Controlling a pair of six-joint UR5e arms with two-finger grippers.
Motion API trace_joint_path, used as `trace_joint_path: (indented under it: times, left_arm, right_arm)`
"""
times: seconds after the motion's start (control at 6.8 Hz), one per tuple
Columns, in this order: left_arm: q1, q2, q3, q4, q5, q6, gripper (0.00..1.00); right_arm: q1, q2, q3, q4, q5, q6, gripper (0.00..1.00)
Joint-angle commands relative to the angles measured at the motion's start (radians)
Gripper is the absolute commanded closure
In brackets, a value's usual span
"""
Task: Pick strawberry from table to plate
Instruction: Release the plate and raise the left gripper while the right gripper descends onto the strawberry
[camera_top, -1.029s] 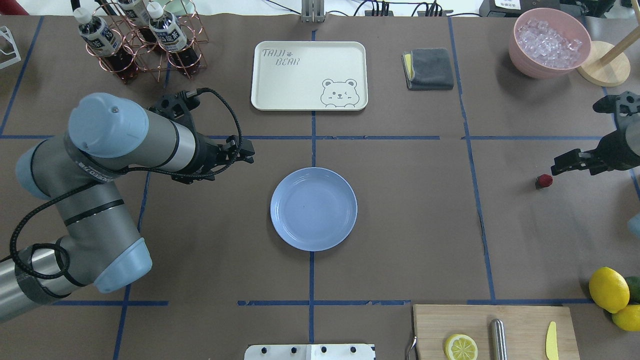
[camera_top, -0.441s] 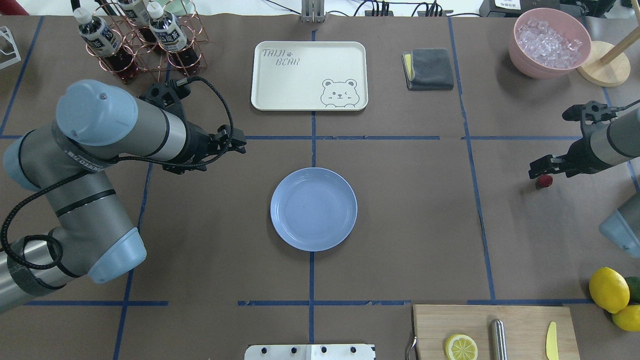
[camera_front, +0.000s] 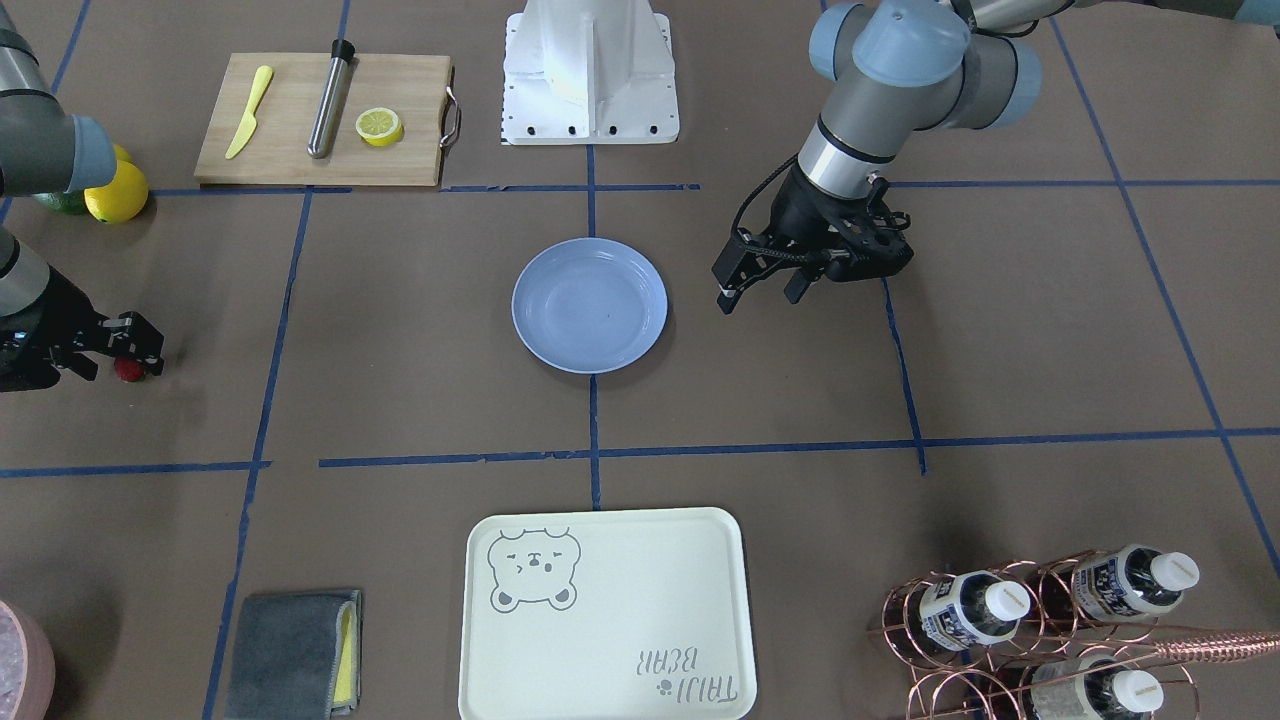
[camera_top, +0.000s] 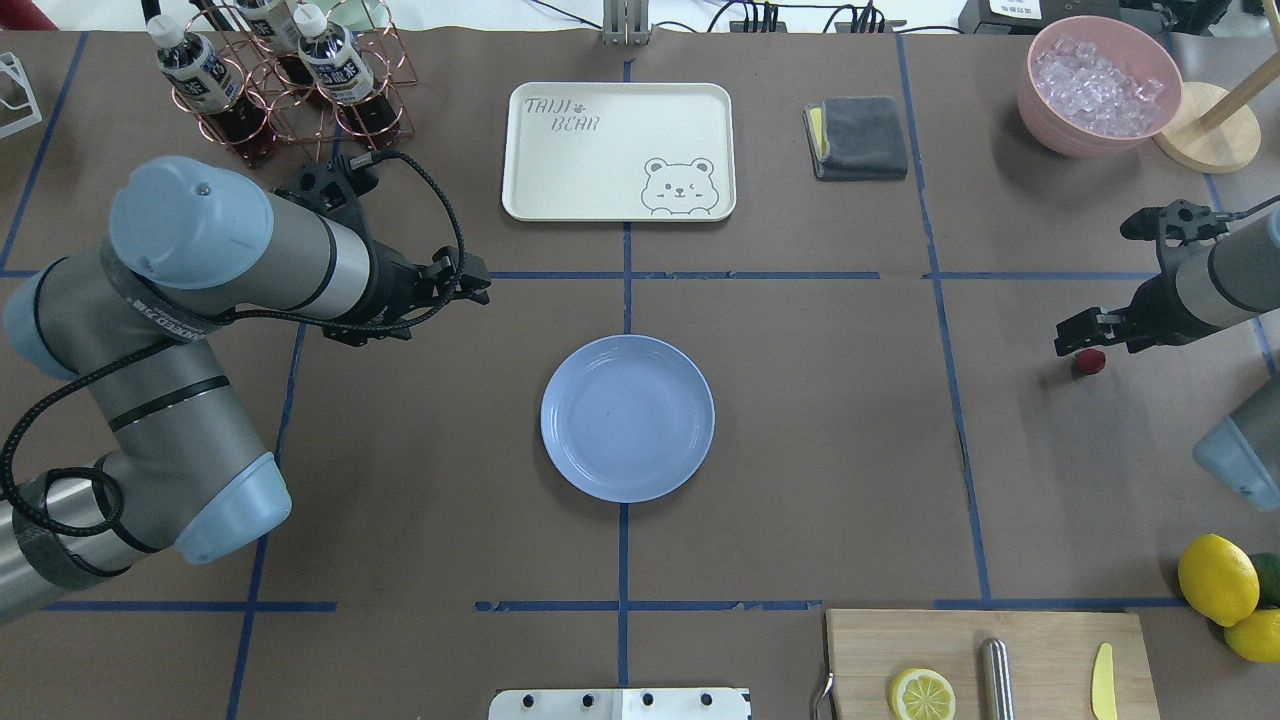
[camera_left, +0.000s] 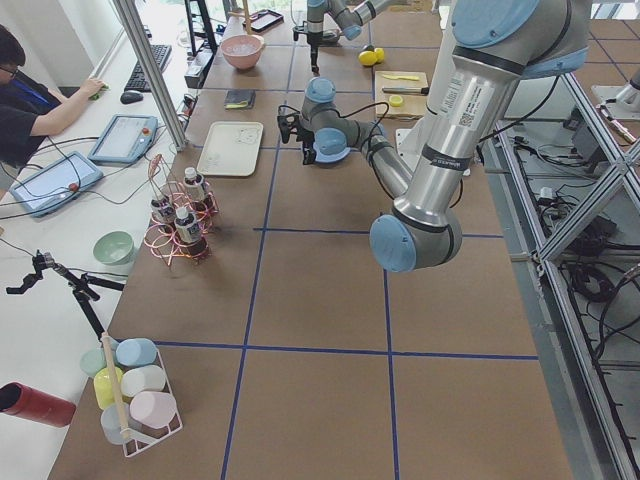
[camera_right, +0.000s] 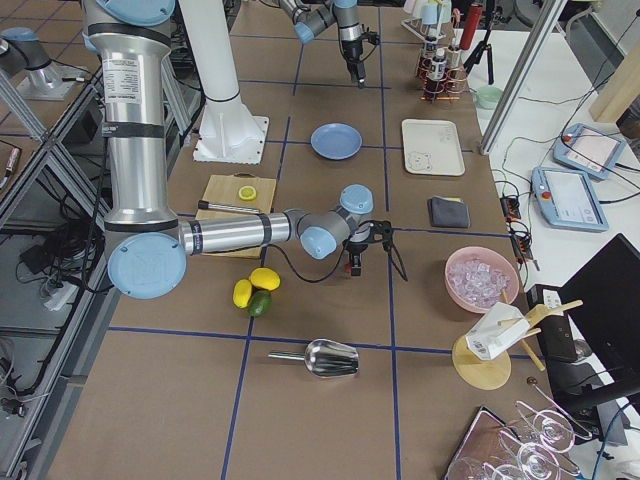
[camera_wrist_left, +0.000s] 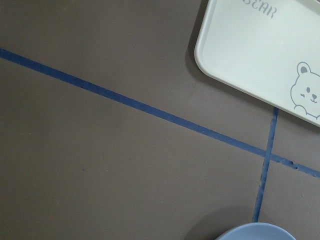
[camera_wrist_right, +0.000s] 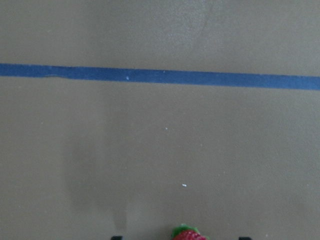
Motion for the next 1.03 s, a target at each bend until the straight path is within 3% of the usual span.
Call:
trace_joint_path:
  times: [0.0, 0.29, 0.44, 0.59, 0.88]
  left_arm:
    - [0.0, 0.0, 0.0, 0.0, 0.0, 0.0, 0.0]
    - [0.0, 0.0, 0.0, 0.0, -0.001, 0.0, 0.0]
    - [0.0, 0.0, 0.002, 0.0, -0.001, 0.0, 0.0]
    - [0.001, 0.0, 0.002, 0.0, -0.001, 0.0, 0.0]
    - [-0.002, -0.002, -0.004, 0.002, -0.004, 0.0, 0.0]
  right_arm:
    - [-0.005, -0.006, 0.0, -0.003, 0.0, -0.001, 0.24]
    - [-0.007, -0.004, -0.002, -0.006, 0.002, -0.001, 0.5]
    - [-0.007, -0.004, -0.002, -0.006, 0.0, -0.001, 0.8]
    - [-0.005, -0.009, -0.002, -0.002, -0.003, -0.009, 1.0]
    - [0.016, -0.004, 0.03, -0.015, 0.026, -0.013, 1.0]
